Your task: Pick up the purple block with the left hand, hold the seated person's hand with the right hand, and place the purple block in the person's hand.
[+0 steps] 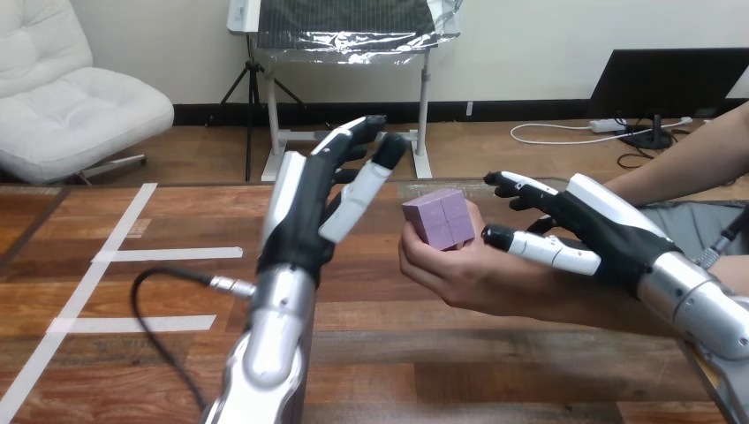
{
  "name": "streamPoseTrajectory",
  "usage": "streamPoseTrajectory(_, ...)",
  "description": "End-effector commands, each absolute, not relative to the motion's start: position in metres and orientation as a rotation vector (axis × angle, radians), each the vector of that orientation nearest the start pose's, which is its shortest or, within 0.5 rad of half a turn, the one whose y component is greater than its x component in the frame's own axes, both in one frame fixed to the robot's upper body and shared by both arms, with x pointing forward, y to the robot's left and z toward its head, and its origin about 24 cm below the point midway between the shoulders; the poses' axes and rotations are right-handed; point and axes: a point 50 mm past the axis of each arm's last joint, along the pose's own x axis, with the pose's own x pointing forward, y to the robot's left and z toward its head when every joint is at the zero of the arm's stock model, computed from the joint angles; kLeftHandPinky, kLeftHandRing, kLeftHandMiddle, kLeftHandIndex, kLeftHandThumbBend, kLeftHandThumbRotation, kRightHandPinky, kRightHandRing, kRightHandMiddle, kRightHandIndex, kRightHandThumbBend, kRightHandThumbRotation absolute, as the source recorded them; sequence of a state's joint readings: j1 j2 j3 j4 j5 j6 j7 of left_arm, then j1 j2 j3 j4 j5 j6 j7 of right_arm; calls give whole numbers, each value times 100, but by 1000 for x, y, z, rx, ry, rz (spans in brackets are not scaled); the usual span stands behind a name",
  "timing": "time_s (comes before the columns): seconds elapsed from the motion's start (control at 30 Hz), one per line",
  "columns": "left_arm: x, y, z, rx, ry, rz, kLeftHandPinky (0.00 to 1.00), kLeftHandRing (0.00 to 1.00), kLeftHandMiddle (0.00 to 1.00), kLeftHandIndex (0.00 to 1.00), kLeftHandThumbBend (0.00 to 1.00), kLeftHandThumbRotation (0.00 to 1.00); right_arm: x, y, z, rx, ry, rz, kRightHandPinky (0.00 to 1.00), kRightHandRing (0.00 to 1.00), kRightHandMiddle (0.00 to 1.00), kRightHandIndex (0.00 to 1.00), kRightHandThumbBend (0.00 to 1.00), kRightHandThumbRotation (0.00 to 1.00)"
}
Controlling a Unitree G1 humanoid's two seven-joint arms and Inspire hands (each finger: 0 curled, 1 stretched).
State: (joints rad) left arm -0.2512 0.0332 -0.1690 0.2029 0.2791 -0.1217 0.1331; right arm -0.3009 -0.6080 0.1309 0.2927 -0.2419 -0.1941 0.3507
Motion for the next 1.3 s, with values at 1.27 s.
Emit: streamPoseTrajectory(1.27,187,158,125,65,-439,-6,76,77,77,72,69,100,238,-182,115,-8,-469,333,82,87,87,87,95,100)
